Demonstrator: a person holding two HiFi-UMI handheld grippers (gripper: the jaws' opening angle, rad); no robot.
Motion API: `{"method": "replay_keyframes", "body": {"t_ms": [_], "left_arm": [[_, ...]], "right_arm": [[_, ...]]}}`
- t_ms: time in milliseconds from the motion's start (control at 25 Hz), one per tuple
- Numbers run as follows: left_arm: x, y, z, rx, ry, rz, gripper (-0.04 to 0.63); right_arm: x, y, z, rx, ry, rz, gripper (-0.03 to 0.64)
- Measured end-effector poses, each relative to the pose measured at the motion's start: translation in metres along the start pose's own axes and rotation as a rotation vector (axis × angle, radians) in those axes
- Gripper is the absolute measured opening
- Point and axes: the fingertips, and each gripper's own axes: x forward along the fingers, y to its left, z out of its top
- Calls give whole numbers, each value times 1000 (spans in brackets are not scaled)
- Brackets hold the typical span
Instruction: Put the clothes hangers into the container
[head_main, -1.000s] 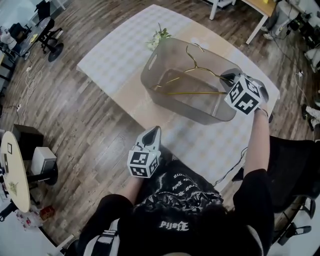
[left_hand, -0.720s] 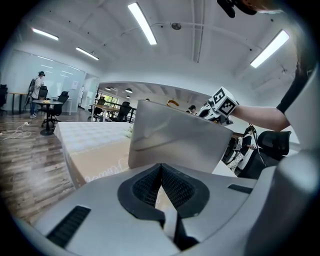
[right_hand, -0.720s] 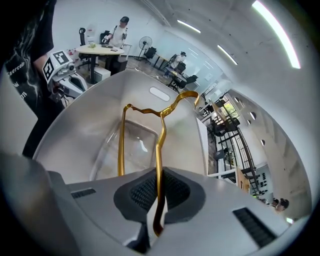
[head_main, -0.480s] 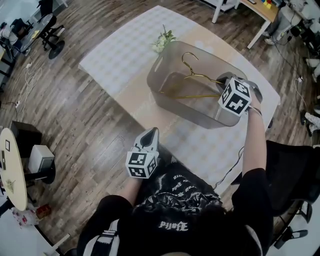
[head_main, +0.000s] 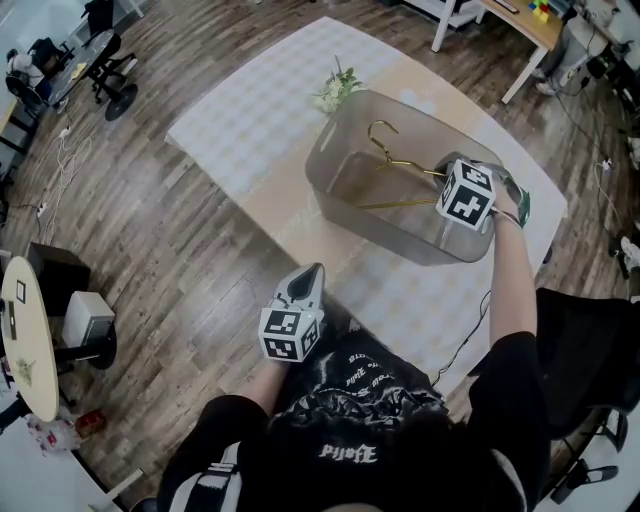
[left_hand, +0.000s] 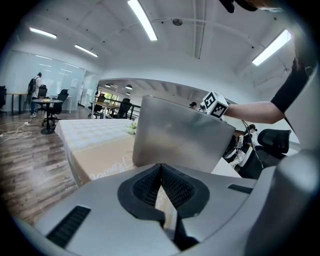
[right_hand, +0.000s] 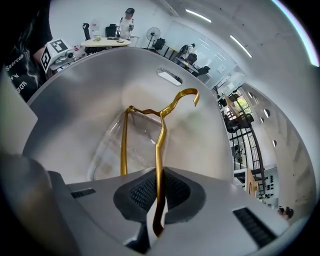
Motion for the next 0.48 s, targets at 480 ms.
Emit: {"method": "replay_keyframes", "body": {"t_ms": [480], "left_arm": [[8,7,4,19,15,-19,20]], "right_arm": [[20,-12,-6,-3,24,13,11]]}}
